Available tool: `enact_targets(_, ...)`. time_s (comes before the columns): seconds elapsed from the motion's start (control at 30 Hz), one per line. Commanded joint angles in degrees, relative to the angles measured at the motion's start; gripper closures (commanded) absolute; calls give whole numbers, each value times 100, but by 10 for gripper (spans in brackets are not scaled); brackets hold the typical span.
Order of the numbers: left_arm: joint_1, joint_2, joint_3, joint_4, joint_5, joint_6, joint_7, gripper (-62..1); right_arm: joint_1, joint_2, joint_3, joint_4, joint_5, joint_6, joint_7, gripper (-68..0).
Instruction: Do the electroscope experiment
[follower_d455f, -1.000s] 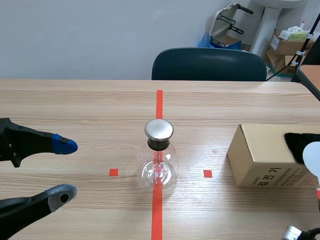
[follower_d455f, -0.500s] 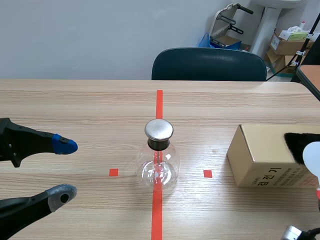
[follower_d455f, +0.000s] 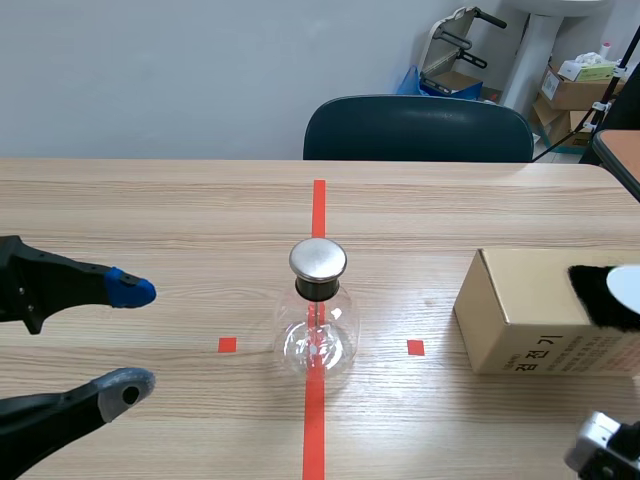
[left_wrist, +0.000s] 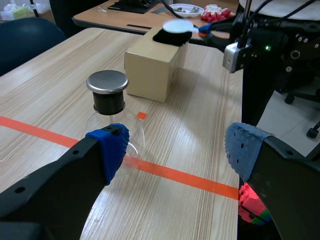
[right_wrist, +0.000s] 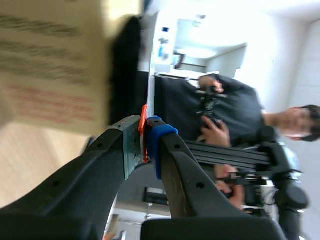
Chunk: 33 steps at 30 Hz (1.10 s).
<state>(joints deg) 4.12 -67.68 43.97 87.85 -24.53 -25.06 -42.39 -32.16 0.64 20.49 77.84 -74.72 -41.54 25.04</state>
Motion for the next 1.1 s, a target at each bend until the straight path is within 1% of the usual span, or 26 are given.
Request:
enact_targets(0.0,-20,85,-37,70,13,44,-2,-430,-24,79,4,232,79,-332,-24,-7)
enact_targets(0.1,-20,179,-37,66,15,181,92,-429,-24,83,-81,518,133,-247,-28,-7)
enact_targets(0.13,-20,223,-37,66,15,232,155,-411,-24,96,-142,608,168,-234,-31,-7)
enact_targets(0.27,-20,459,-37,26,37,442,461,-269,-22,111,-505,973,173,-232,-208,-7)
enact_targets(0.33,-20,605,-37,-46,57,590,581,-214,-20,111,-750,1137,105,-212,-337,-7)
enact_targets(0.4,-20,758,-37,-144,160,756,640,-175,-17,111,-1023,1279,-35,-181,-516,-7)
enact_targets(0.5,-20,1012,-37,-356,321,859,643,-123,48,111,-1438,1390,-295,-101,-811,-7)
enact_targets(0.6,-37,1292,-37,-619,337,1012,649,-82,131,175,-1888,1390,-540,-85,-1156,-7)
enact_targets(0.67,-72,1462,-37,-813,369,1084,647,-63,190,223,-2199,1388,-616,-85,-1386,-7)
enact_targets(0.77,-186,1727,-37,-1113,592,1086,649,-55,289,269,-2583,1364,-758,-83,-1690,-7)
enact_targets(0.83,-280,1917,-35,-1314,597,1104,743,-55,352,269,-2798,1338,-898,-52,-1880,-7)
enact_targets(0.93,-444,2214,-35,-1604,629,1193,944,-55,433,271,-3069,1244,-898,-37,-2107,-7)
enact_targets(1.03,-614,2459,-35,-1893,800,1209,949,-55,516,271,-3285,1034,-898,-33,-2306,-7)
enact_targets(1.07,-664,2527,-35,-1982,811,1209,949,-55,549,271,-3351,960,-898,-11,-2363,-7)
